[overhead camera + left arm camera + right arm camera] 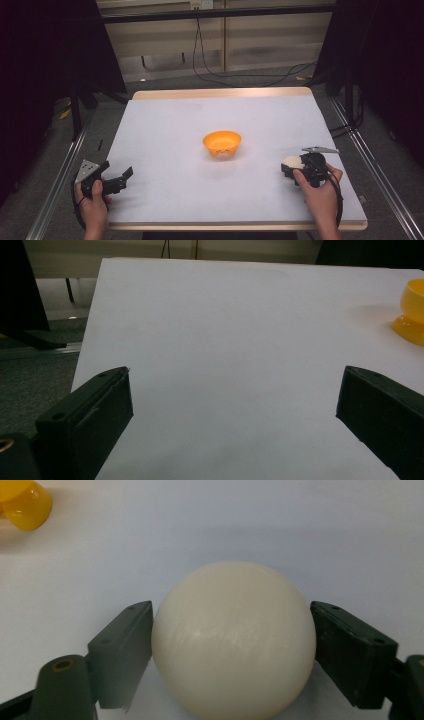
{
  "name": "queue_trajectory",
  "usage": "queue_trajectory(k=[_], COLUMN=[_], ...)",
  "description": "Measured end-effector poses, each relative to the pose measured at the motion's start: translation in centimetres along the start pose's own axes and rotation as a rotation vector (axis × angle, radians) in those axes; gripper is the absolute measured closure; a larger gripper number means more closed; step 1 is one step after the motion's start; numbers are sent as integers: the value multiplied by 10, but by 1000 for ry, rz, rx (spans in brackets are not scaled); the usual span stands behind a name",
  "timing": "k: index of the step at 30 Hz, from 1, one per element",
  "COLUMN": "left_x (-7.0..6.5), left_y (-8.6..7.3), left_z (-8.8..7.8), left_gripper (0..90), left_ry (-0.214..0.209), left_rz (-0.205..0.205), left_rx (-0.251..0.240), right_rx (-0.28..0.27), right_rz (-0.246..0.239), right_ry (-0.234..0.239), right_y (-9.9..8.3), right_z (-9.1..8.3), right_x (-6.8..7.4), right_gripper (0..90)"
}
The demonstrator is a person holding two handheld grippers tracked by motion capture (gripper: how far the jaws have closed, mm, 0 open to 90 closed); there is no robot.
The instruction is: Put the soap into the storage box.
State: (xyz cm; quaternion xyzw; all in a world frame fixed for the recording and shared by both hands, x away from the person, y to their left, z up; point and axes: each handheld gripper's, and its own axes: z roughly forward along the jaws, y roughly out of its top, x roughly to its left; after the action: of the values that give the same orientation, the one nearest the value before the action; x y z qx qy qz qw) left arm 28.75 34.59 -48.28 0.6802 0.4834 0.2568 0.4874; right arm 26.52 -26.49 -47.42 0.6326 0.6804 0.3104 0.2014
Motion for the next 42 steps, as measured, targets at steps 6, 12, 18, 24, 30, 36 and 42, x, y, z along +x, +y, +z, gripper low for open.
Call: queue_trajectory(k=[6,12,18,24,30,36,42], left_x=[0,0,0,0,0,0,0], left_y=[0,0,0,0,0,0,0], left_z=[0,0,0,0,0,0,0], left_gripper=[14,14,14,14,14,15,15], left_ry=[-4,-1,2,-3,-2,-4,-9], left_rz=[-7,2,-4,-7,-5,-9,-13], left_rx=[0,1,-1,-3,-2,-5,-5], right_rx=[1,6,14,24,9,-12,-12], right_rz=[6,-14,-23,-24,-25,-31,-35], right_ry=[-1,7,17,18,24,32,39], right_y=[0,0,1,4,9,15,21], right_z=[3,3,2,1,1,-1,-2], right_x=[1,1,2,5,10,18,25], right_gripper=[236,239,240,241,241,240,241])
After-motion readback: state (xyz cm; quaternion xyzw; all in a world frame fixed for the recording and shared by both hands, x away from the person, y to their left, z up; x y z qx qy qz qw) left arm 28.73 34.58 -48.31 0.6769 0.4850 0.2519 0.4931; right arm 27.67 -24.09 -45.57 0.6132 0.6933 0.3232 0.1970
